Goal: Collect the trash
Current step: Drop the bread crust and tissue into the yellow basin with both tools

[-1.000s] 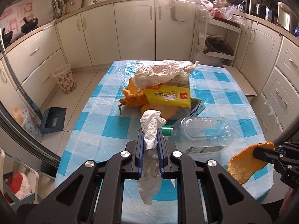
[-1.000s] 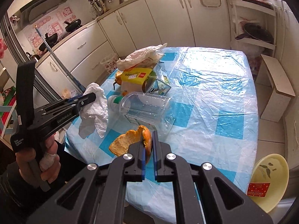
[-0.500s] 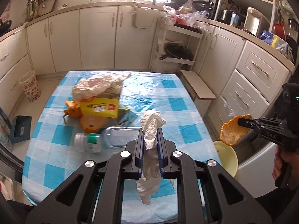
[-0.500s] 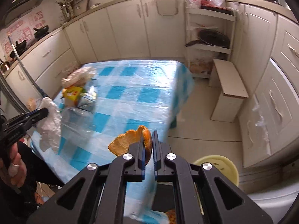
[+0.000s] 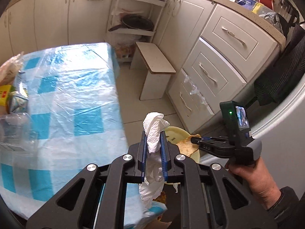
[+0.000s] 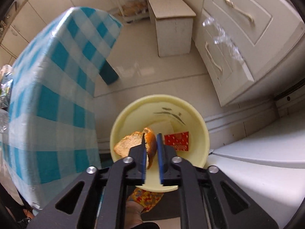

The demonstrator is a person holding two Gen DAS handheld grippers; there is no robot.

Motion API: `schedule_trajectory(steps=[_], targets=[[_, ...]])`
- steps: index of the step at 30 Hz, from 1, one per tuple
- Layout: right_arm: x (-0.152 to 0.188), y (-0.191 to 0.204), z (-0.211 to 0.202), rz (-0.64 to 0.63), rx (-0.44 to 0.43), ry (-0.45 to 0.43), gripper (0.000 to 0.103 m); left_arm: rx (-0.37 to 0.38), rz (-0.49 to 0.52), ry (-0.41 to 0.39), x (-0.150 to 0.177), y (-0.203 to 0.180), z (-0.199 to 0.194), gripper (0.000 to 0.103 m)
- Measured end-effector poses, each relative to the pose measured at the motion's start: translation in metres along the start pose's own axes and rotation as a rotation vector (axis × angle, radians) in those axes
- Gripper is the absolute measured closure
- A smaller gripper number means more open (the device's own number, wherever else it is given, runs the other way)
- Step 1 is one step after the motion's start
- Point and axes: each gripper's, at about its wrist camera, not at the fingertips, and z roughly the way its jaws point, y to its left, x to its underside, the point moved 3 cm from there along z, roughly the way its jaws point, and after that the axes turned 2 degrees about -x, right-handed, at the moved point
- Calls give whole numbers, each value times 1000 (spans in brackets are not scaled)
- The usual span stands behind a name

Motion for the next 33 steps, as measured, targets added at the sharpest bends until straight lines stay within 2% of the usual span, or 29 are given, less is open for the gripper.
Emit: schedule_trajectory(steps=[1, 5, 9, 14, 16, 18, 20, 26, 30, 33], targets=[[1, -3, 3, 8, 6, 5, 74, 4, -8, 23, 2, -7, 12, 91], [-3, -20, -3, 102, -29, -33, 70, 0, -21, 97, 12, -30, 56, 90], [-14, -29, -41, 181, -100, -189, 55, -7, -28, 156, 21, -49, 93, 90], [-21, -31, -89, 217, -175, -380, 45, 0, -36, 215, 26, -70, 131, 89], [-23, -33, -101, 232, -198, -424, 45, 13, -38, 252, 28, -77, 148, 73], [-23, -37, -108, 248, -205, -448, 45, 1, -41, 278, 30, -80, 161, 64], [-27, -41, -112, 264, -211, -464, 45, -8, -40, 289, 29, -82, 167, 62], [-35, -35, -129, 265, -225, -515, 44, 4, -18, 239, 18, -73, 135, 57], [-38, -21, -135, 225, -202, -540, 37, -31, 33, 137, 7, -55, 86, 45], [-40, -6, -139, 186, -199, -551, 37, -81, 51, 63, 4, -29, 45, 38]])
